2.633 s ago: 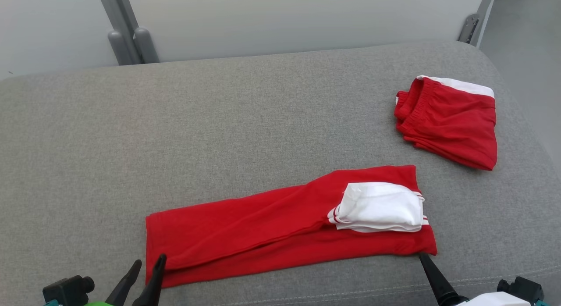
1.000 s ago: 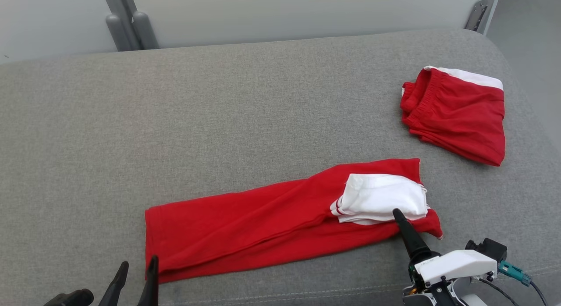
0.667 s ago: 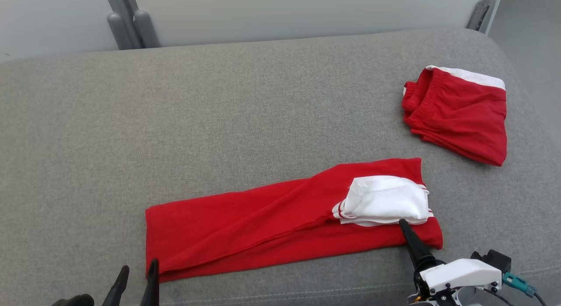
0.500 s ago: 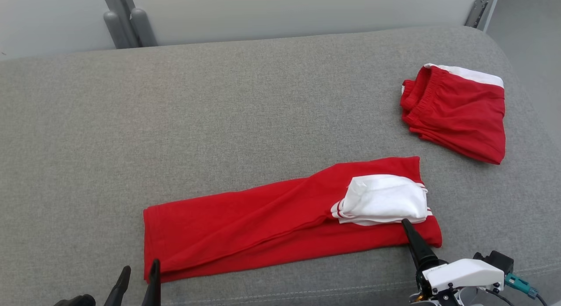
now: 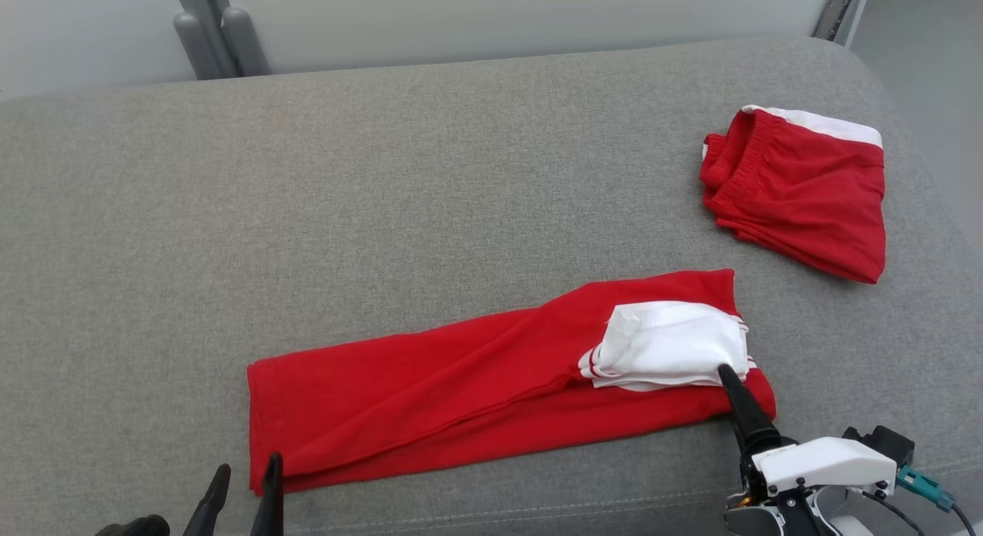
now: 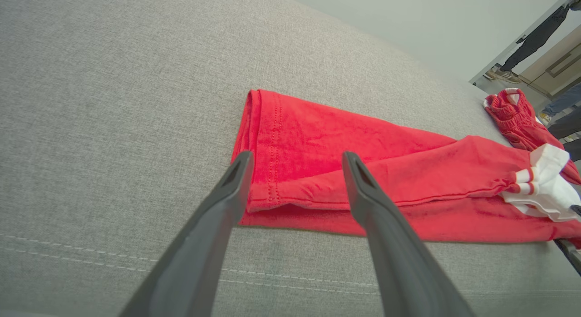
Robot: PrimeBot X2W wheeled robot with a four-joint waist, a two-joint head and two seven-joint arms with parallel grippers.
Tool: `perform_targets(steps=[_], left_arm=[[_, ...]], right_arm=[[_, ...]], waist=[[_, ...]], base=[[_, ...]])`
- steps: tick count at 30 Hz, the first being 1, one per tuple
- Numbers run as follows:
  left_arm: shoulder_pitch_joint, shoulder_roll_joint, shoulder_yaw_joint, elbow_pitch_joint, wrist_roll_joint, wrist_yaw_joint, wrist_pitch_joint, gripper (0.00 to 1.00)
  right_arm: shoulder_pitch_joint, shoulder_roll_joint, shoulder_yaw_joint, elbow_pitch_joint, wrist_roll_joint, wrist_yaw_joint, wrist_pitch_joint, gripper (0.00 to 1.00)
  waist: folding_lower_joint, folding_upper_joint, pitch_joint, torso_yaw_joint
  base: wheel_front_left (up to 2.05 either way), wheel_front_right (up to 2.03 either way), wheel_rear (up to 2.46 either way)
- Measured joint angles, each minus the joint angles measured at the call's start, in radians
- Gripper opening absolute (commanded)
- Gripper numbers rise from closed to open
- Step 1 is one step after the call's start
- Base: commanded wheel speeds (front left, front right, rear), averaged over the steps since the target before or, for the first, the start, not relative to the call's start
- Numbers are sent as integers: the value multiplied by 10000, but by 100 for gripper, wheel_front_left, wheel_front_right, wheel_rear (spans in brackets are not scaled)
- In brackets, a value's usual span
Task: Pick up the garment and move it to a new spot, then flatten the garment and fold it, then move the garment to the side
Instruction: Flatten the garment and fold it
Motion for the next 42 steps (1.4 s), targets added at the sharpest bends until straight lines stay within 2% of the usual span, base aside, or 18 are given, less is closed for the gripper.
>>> perform_targets(steps=[12, 14, 16, 19, 20, 21, 26, 30, 37, 42], left_arm=[[0, -82, 33, -15, 253, -6, 0, 100], [0, -98, 25, -13, 255, -25, 0, 100], [-12, -105, -46, -10, 270, -29, 0, 100], [-20, -136, -27, -2, 309, -29, 0, 100], [-28, -138, -36, 12, 326, -31, 0, 100], [-28, -148, -23, 19, 326, -46, 0, 100], [-28, -249, 104, 75, 324, -104, 0, 100], [-29, -428, 221, 127, 322, -134, 0, 100], [-31, -713, 343, 138, 320, -282, 0, 100], [-35, -892, 332, 207, 318, -382, 0, 100]], right_arm=[[-342, 63, -173, 384, 79, 0, -40, 98], [-395, 111, -167, 466, 86, 0, -38, 77], [-432, 146, -182, 500, 142, 0, -40, 64], [-501, 163, -182, 548, 171, 0, -38, 29], [-505, 165, -203, 552, 173, 0, -38, 9], [-509, 163, -209, 566, 173, 0, -38, 0], [-513, 56, -203, 575, 167, 0, -38, 0], [-467, -288, -224, 516, 29, 0, -42, 0], [-23, -1308, -453, 203, -512, 0, -196, 0], [175, -1992, -435, -368, -1381, 0, -299, 0]], waist=[[0, 0, 129, 80], [0, 0, 142, 89], [0, 0, 155, 116], [0, 0, 176, 163], [0, 0, 179, 184], [0, 0, 180, 206], [0, 0, 112, 260], [0, 0, -14, 278], [0, 0, -231, 268], [0, 0, -318, 287]], base=[[0, 0, 0], [0, 0, 0], [0, 0, 0], [0, 0, 0], [0, 0, 0], [0, 0, 0], [0, 0, 0], [0, 0, 0], [0, 0, 0], [0, 0, 0]])
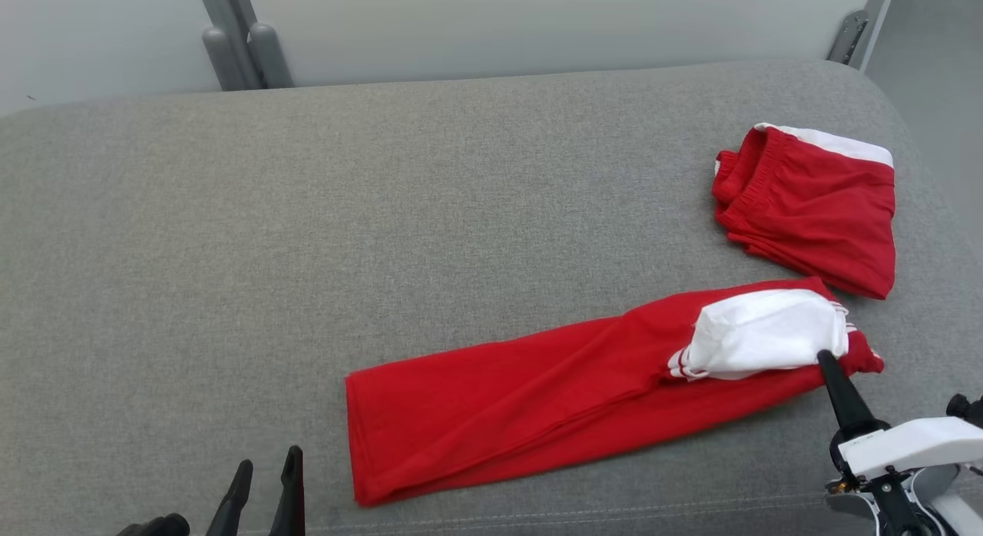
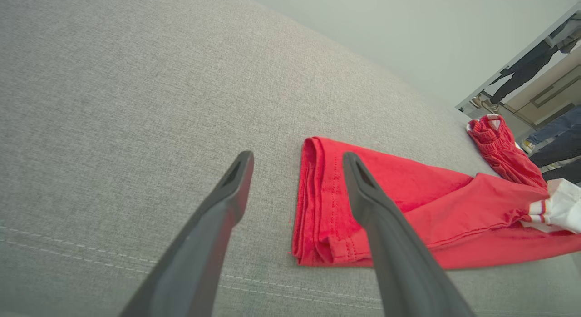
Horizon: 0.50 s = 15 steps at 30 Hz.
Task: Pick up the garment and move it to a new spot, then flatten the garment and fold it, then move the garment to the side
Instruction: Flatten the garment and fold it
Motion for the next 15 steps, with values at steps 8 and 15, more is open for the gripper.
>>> perform_targets(steps=[8, 15], left_arm=[[-16, -349, -33, 153, -27, -244, 0, 100], [-398, -529, -77, 326, -23, -487, 0, 100]], right_arm=[[-24, -1041, 418, -1411, -1664, 0, -54, 0], [-96, -2046, 1779, -2638, -3312, 0, 2, 0]], waist=[[0, 0, -125, 161], [0, 0, -251, 637]], base=[[0, 0, 0], [0, 0, 0]])
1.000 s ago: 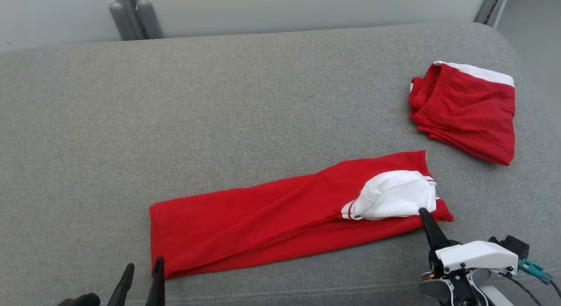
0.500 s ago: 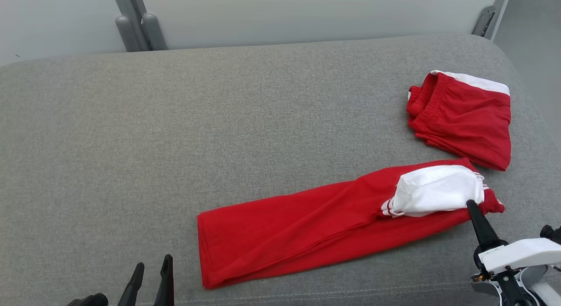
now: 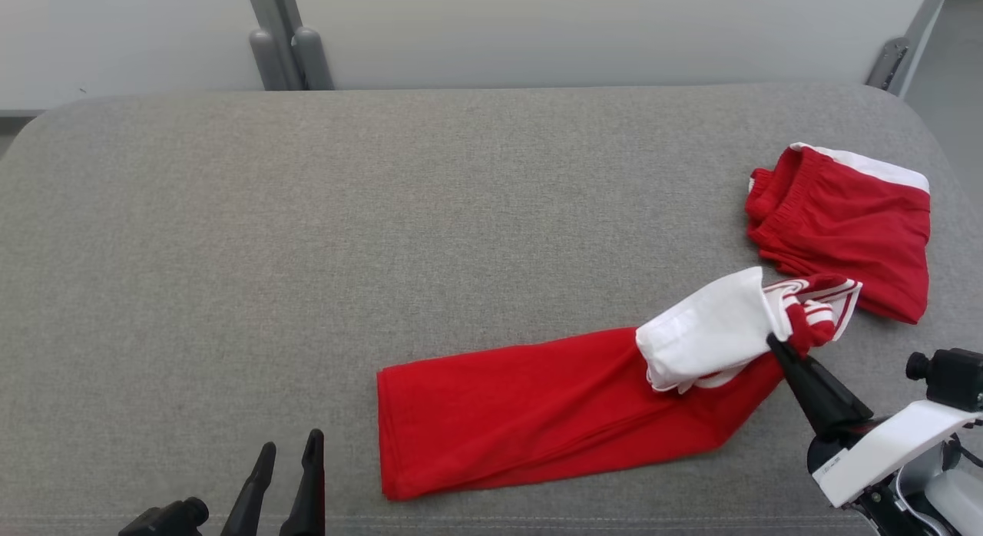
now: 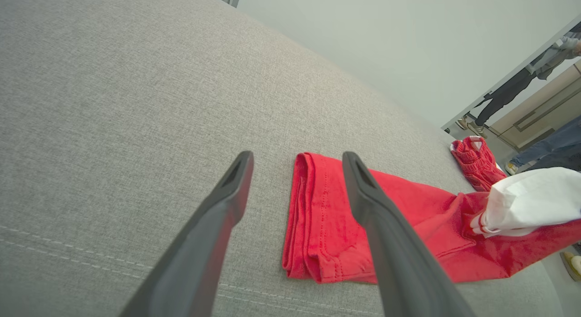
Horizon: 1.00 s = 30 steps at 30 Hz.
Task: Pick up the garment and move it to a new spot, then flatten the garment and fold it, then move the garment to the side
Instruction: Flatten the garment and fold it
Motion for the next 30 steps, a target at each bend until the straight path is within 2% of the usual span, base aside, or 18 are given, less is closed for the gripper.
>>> perform_targets(steps=[7, 18, 30], left_arm=[[-29, -270, 92, 297, -2, -115, -2, 100], [-29, -520, -12, 736, -2, -307, -2, 100], [-30, -658, -240, 1070, 0, -568, 0, 100]], right_arm=[[-209, -633, 1503, -892, -516, 2, 1290, 0], [-634, -1354, 2627, -1801, -174, 2, 3196, 0], [-1291, -1386, 2405, -2086, 1279, 2, 4389, 0]], waist=[[0, 0, -192, 521], [0, 0, -609, 1345], [0, 0, -799, 2338]], base=[[0, 0, 0], [0, 0, 0], [0, 0, 0]])
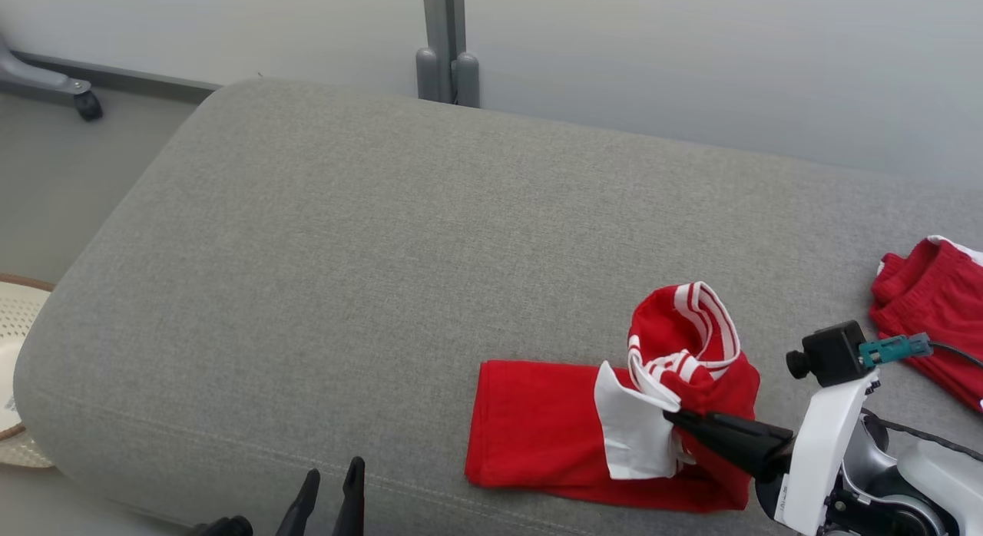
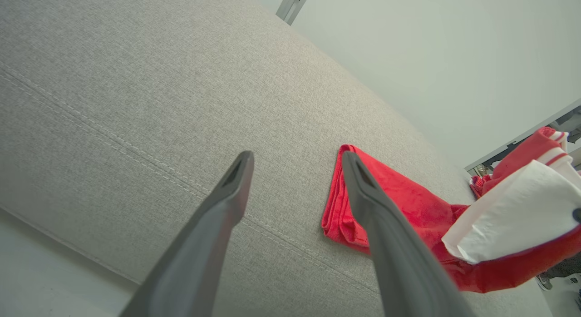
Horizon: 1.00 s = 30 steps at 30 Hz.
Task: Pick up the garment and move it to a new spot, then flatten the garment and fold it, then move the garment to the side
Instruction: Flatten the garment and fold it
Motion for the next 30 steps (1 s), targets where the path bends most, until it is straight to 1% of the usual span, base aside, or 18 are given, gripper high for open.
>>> perform_targets(steps=[7, 12, 17, 20, 23, 28, 30], left_arm=[[-244, -98, -224, 31, 29, -176, 0, 100], [-754, -251, -188, -33, 29, -267, -2, 100], [-799, -328, 153, 36, 19, -334, -2, 100], [-785, -337, 385, 63, -33, -334, -2, 100], [-763, -351, 424, 107, -46, -337, -2, 100], [-712, -364, 663, 107, -46, -351, -2, 100], [-667, -370, 704, 100, -46, -362, -2, 100]], right_arm=[[-325, 67, 316, -29, 157, 0, 901, 0], [-566, 63, 267, -21, 224, -4, 1091, 0], [-922, 167, 109, 171, 222, -4, 1164, 0], [-1125, 326, -29, 205, 222, -4, 1126, 0], [-1139, 339, -278, 286, 242, -4, 878, 0], [-1067, 297, -382, 376, 336, -31, 723, 0], [-984, 194, -309, 439, 336, -105, 731, 0]], waist=[[0, 0, 119, 563], [0, 0, 431, 867], [0, 0, 686, 1110], [0, 0, 705, 1065], [0, 0, 658, 906], [0, 0, 508, 454], [0, 0, 450, 235]], base=[[0, 0, 0], [0, 0, 0], [0, 0, 0], [0, 0, 0], [0, 0, 0], [0, 0, 0], [0, 0, 0]])
